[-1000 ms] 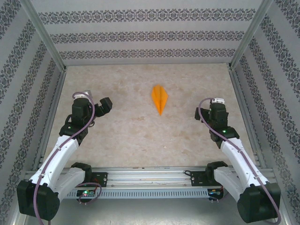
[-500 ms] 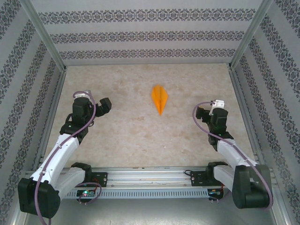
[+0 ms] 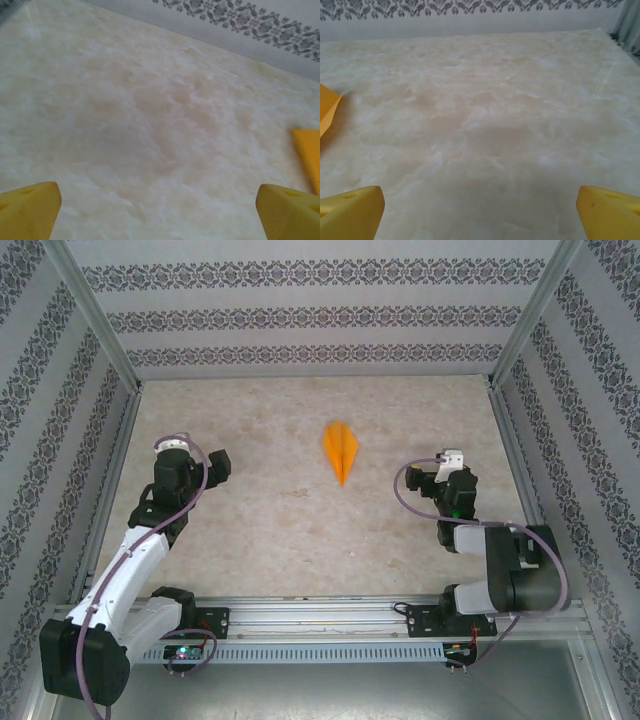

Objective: Fold a paper plane with a square sheet of paper (fold left side to right side)
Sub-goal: Reset both arms

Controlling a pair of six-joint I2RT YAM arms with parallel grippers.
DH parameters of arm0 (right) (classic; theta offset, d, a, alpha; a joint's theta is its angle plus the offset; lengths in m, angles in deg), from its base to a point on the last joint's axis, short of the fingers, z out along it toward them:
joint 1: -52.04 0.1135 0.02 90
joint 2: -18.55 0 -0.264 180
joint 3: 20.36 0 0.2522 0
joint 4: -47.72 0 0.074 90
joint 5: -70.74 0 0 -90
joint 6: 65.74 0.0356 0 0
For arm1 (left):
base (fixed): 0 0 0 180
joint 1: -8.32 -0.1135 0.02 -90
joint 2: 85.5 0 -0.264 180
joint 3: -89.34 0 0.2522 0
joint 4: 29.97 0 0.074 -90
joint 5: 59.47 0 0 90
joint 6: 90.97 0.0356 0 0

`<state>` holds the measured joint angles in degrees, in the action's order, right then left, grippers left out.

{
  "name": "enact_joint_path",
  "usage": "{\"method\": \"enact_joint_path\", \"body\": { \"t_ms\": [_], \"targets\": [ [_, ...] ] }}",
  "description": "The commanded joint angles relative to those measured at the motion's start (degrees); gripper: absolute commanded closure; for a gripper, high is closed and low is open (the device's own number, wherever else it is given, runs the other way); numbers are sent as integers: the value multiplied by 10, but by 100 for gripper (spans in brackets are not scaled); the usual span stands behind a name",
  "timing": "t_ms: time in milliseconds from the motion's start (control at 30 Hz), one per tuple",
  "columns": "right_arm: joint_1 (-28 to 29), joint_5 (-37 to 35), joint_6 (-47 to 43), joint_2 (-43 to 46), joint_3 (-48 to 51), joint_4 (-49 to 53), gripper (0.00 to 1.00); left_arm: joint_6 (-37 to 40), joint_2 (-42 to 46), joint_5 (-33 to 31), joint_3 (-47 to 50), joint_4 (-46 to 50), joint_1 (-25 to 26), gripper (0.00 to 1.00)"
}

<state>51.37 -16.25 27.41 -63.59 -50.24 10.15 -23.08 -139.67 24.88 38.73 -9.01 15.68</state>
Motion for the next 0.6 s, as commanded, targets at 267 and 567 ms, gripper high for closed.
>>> {"method": "enact_joint_path", "body": {
  "t_ms": [267, 567],
  "targets": [
    [-1, 1, -8, -52, -59, -15, 2, 155, -61, -152, 99, -239, -20, 0],
    [0, -1, -8, -52, -58, -17, 2, 223, -241, -70, 148, -508, -30, 0]
  ]
}}
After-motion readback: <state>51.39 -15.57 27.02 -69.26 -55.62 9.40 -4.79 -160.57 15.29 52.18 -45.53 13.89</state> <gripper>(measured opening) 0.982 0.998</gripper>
